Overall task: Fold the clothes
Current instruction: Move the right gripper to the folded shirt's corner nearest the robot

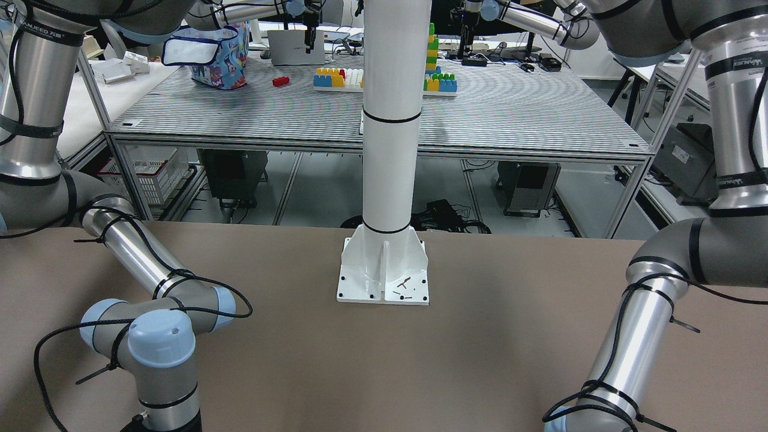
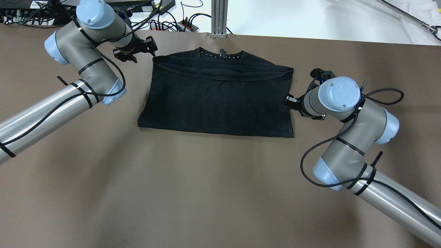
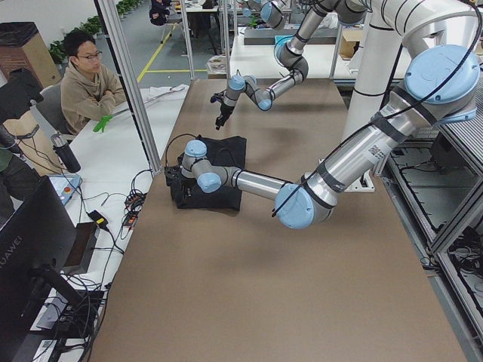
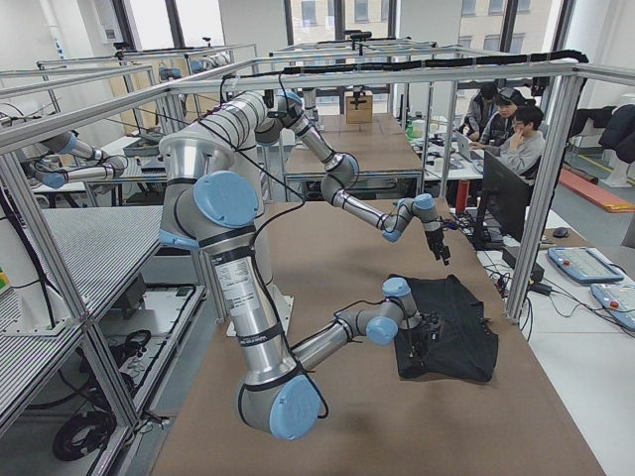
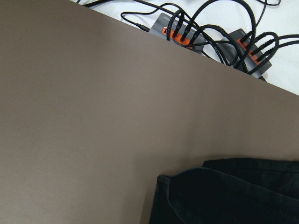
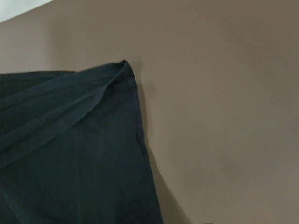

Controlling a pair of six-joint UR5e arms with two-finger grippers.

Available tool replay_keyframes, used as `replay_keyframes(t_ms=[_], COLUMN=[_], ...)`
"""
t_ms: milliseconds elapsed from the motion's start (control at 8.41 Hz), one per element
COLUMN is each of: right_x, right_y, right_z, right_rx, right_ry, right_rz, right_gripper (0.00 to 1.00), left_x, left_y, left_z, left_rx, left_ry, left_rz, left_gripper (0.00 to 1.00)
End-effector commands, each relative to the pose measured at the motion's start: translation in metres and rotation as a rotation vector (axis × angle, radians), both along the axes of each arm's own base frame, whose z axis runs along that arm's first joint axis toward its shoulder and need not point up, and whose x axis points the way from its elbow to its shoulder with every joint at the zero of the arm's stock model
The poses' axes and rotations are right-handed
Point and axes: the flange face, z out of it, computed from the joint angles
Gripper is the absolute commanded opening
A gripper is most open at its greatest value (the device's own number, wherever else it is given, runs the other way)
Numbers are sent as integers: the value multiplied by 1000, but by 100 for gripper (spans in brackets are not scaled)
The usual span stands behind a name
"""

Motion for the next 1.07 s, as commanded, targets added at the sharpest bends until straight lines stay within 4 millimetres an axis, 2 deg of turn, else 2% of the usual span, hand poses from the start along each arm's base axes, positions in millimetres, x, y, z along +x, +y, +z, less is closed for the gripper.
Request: replay_keyframes(t_ms=[0, 119, 238, 357, 476, 595, 714, 951], right_x=[-23, -34, -37, -37, -39, -40, -43, -44], right_y=[48, 61, 63, 63, 63, 63, 65, 63], right_z=[31, 43, 44, 42, 43, 42, 41, 36], right_rx=[-31, -32, -33, -30, -32, -32, -30, -30], right_ry=[-2, 14, 15, 11, 14, 12, 12, 5], right_rz=[-33, -63, -72, -72, -71, -71, -75, -71], right_gripper=[66, 66, 65, 58, 39, 6, 0, 0], left_x=[-2, 1, 5, 5, 5, 5, 4, 5], left_y=[4, 8, 11, 12, 12, 12, 13, 15], left_z=[-2, 1, -1, -3, -5, -5, 2, 5], left_rx=[0, 10, 11, 17, 20, 18, 12, 11], left_ry=[8, -2, -1, 1, 1, 2, -2, -4], left_rz=[-15, -30, -26, -27, -31, -33, -33, -29], left_gripper=[78, 78, 78, 78, 78, 78, 78, 78])
